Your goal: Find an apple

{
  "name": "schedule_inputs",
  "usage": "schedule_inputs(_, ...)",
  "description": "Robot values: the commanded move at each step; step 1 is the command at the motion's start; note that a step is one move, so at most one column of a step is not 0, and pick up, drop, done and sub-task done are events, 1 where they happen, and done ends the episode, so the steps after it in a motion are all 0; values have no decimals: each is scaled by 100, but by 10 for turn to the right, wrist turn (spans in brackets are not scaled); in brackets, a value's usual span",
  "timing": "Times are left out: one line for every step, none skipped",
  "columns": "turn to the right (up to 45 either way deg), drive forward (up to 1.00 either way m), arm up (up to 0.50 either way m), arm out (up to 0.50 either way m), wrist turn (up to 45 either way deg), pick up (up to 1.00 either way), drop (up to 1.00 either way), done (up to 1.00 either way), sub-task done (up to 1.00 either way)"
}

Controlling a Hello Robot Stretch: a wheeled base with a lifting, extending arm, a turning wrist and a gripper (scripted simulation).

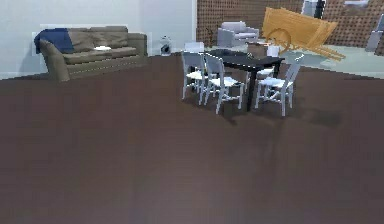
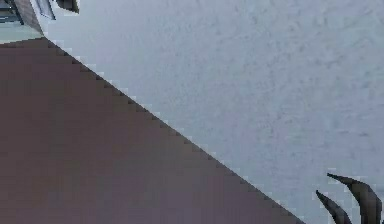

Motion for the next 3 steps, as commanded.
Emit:
schedule_inputs(-450, 0, 0, 0, 0, 0, 0, 0, 0)
schedule_inputs(-240, 0, 0, 0, 0, 0, 0, 0, 0)
schedule_inputs(0, 15, 0, 0, 0, 0, 0, 0, 0)
